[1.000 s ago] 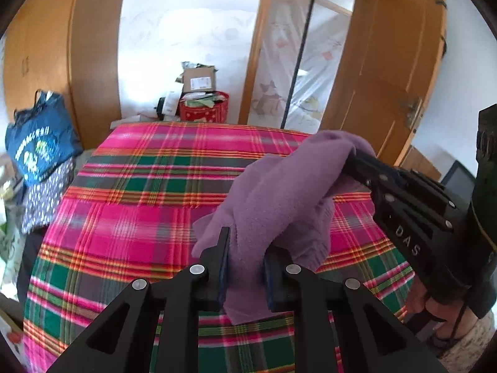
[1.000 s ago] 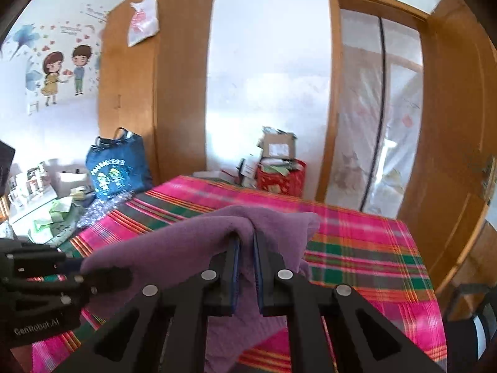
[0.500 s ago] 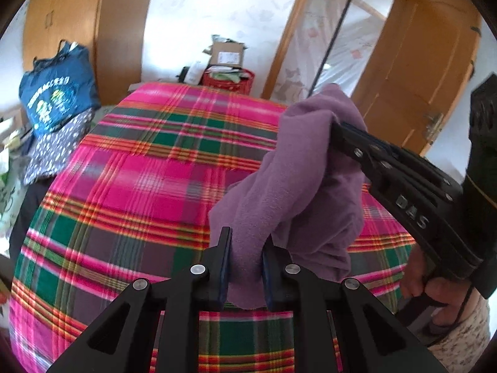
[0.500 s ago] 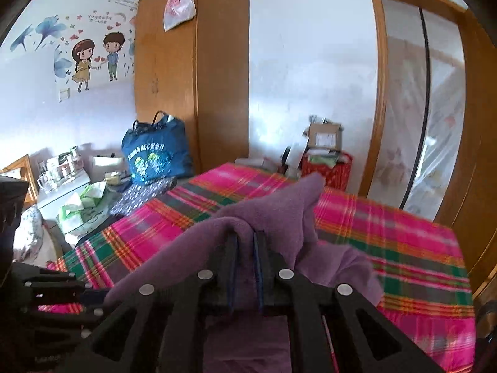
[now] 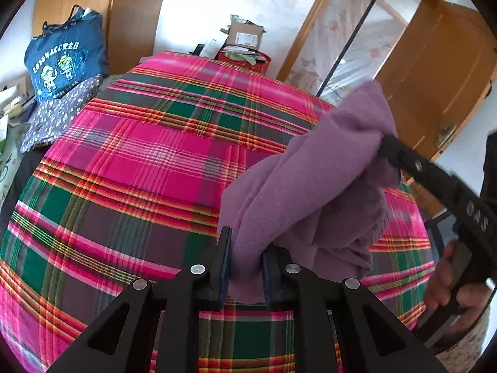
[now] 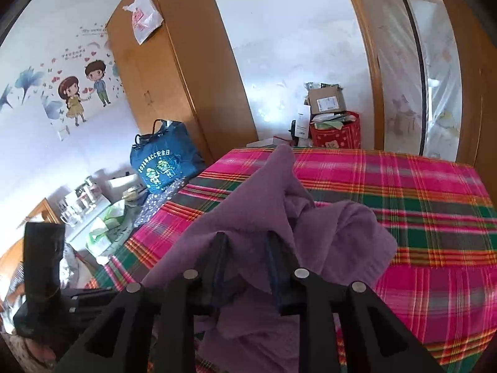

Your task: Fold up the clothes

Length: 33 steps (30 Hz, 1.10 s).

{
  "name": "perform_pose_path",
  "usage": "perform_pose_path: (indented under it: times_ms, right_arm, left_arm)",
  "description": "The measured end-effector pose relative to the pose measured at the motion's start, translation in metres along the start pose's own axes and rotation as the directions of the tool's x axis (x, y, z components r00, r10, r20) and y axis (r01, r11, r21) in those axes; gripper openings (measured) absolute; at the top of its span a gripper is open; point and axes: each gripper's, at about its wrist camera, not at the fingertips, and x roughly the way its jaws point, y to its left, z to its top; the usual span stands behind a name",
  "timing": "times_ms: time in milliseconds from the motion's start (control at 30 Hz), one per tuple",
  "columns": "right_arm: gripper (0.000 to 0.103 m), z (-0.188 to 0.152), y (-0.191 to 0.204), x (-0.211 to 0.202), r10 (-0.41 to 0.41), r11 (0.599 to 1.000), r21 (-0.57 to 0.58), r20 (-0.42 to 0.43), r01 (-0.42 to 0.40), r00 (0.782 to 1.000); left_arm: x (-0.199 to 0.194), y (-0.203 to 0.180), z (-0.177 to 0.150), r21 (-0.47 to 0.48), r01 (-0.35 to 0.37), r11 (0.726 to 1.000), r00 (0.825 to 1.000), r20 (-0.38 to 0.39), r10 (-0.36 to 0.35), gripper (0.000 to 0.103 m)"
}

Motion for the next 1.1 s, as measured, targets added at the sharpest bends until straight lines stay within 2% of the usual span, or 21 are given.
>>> perform_pose_path:
  times_ms: [67, 233, 400, 567, 633, 733, 833, 900, 1000, 1100]
  right_arm:
    - [0.027, 0.005, 0.011, 0.005, 0.005, 1.0, -0.027, 0.03, -0.004, 1.0]
    - [0.03, 0.005, 0.015, 0.009, 0.077, 0.997, 0.018, 0.031, -0.077, 0.997]
    - [0.03, -0.008, -0.005, -0.002, 0.06, 0.994, 0.091, 0.022, -0.061, 0.998]
    - [0.03, -0.024, -0.027, -0.032, -0.002, 0.988, 0.156, 0.058, -0.007, 0.998]
    - [0.04, -0.029, -0.035, -0.038, -0.022, 0.983, 0.183, 0.054, 0.012, 0.998]
    - [0.042, -0.038, -0.045, -0.045, -0.054, 0.976, 0.214, 0.037, 0.045, 0.998]
    - [0.042, -0.052, -0.047, -0.038, -0.072, 0.976, 0.206, -0.021, 0.075, 0.997]
    - [0.042, -0.063, -0.052, -0.033, -0.052, 0.969, 0.239, -0.044, 0.061, 0.998]
    - [0.043, -0.072, -0.06, -0.021, -0.035, 0.953, 0.296, -0.076, 0.056, 0.997]
    - [0.048, -0.074, -0.061, -0.01, -0.013, 0.952, 0.303, -0.091, 0.04, 0.996]
  left_arm:
    - [0.002, -0.001, -0.001, -0.002, -0.004, 1.0, 1.0, -0.008, 0.004, 0.017]
    - [0.004, 0.004, -0.002, -0.008, -0.016, 1.0, 1.0, -0.024, 0.016, 0.019]
    - [0.002, 0.001, -0.004, 0.034, -0.043, 0.999, 0.999, -0.006, 0.043, 0.025]
    - [0.006, 0.016, 0.002, -0.018, -0.045, 0.999, 0.999, -0.021, 0.044, 0.028]
    - [0.007, 0.017, 0.001, -0.033, -0.046, 0.998, 0.999, -0.031, 0.045, 0.028]
    - [0.005, 0.016, -0.001, -0.029, -0.044, 0.999, 0.999, -0.033, 0.043, 0.028]
    - [-0.004, 0.017, -0.002, -0.029, -0.073, 0.997, 0.997, 0.001, 0.074, 0.028]
    - [-0.012, 0.017, -0.003, -0.018, -0.102, 0.995, 0.994, 0.033, 0.102, 0.028]
    - [-0.03, 0.003, -0.01, 0.048, -0.14, 0.989, 0.985, 0.105, 0.135, 0.027]
    - [-0.045, -0.015, -0.016, 0.142, -0.153, 0.978, 0.978, 0.161, 0.13, 0.028]
